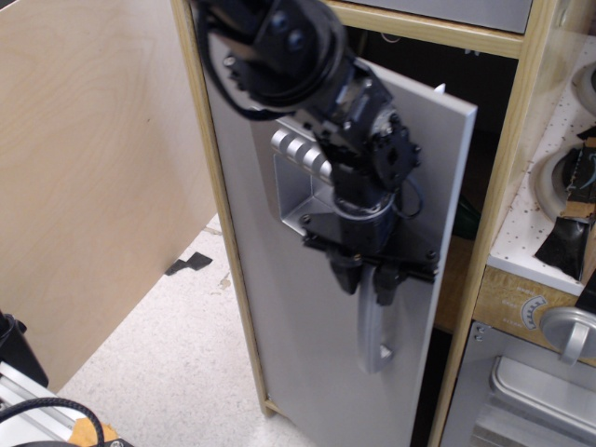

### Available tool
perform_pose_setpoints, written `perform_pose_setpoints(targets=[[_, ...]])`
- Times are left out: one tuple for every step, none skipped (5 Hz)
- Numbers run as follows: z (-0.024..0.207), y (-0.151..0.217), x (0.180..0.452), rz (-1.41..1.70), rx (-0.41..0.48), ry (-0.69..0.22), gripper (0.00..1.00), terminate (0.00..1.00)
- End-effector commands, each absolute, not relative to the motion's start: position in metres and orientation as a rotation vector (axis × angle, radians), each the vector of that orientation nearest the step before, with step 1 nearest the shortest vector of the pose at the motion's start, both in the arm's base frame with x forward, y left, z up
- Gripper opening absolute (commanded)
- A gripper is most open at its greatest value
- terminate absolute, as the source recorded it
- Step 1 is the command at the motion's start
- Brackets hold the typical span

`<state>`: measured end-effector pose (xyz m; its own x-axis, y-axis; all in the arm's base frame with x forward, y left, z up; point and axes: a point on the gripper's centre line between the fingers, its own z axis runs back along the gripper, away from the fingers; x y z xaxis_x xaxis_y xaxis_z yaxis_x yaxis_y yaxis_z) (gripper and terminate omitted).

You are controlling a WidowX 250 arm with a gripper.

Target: Open fridge

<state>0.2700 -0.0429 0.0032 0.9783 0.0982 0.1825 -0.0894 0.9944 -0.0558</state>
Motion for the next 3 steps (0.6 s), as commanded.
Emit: perform_pose_setpoints(targets=[[0.023, -0.060, 0.235, 0.139, -0.066, -0.169, 1.00, 0.00], [0.022, -0.075, 0.222, 0.104, -0.054, -0.112, 1.00, 0.00], [0.017, -0.093, 0.215, 0.075, -0.070, -0.064, 1.00, 0.00]])
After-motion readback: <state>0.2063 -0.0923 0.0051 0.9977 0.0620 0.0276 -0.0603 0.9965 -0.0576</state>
